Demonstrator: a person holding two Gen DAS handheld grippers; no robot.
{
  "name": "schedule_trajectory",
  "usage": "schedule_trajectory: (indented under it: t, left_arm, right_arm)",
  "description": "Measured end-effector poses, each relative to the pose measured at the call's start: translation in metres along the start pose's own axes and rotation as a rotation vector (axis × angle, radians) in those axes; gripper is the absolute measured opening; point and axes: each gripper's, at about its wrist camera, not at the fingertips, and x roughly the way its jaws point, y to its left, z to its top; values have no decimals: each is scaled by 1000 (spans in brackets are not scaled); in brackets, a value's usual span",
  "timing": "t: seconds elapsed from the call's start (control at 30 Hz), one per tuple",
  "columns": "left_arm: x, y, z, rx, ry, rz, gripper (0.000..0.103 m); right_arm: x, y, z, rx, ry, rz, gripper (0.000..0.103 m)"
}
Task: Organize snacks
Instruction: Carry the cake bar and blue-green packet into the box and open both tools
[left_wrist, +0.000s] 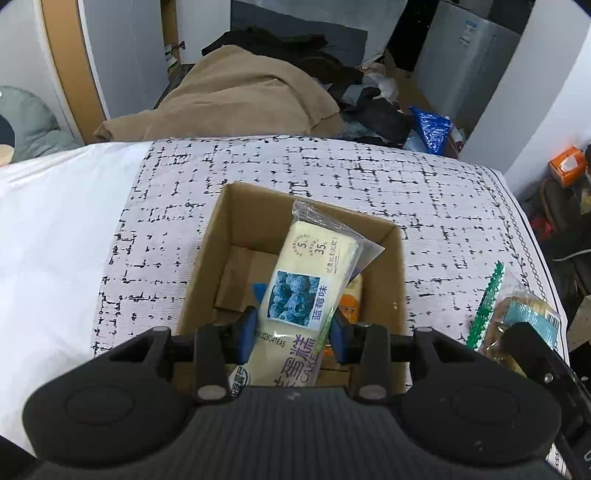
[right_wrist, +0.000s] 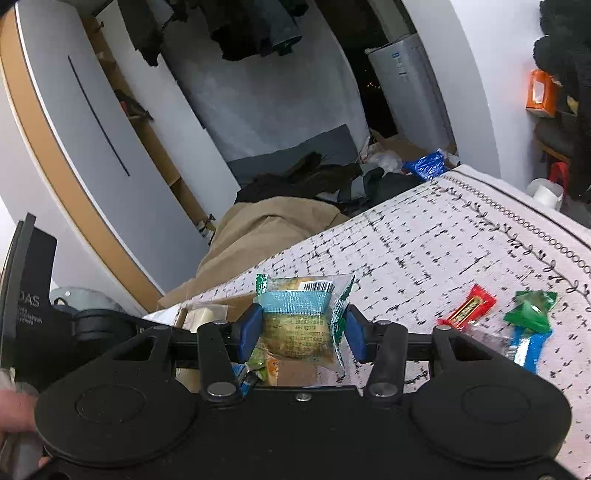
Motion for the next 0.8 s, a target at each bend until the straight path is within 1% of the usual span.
schedule_trajectory:
  t: [0.17,0.3,0.47,0.57,0.63,0.67,0.73,0.8]
  left_arm:
    - [3,10,3,-22,4,-3,40]
    - [10,20,6,-43,24,2,40]
    - [8,29,13,-53,7,7,48]
    - [3,35,19,-64,1,-1,49]
    - [0,38,21,-74,2,-1,50]
    - [-2,39,21,-75,1,6,52]
    - [-6,40,21,-75,-1,12,56]
    - [-9,40,20,-69,4,11,60]
  right_arm:
    - [10,9,-5,-3,17,17,47]
    - [21,21,-9,-17,41,40,47]
    - [29,35,-14,-49,66,63,47]
    - [32,42,-18,-75,92,76,48]
    - [32,45,-20,-83,109,77,52]
    - [30,45,-21,-78,107,73,53]
    - [26,43,-22,-71,108,88,59]
    - [21,41,-21,-69,100,80,63]
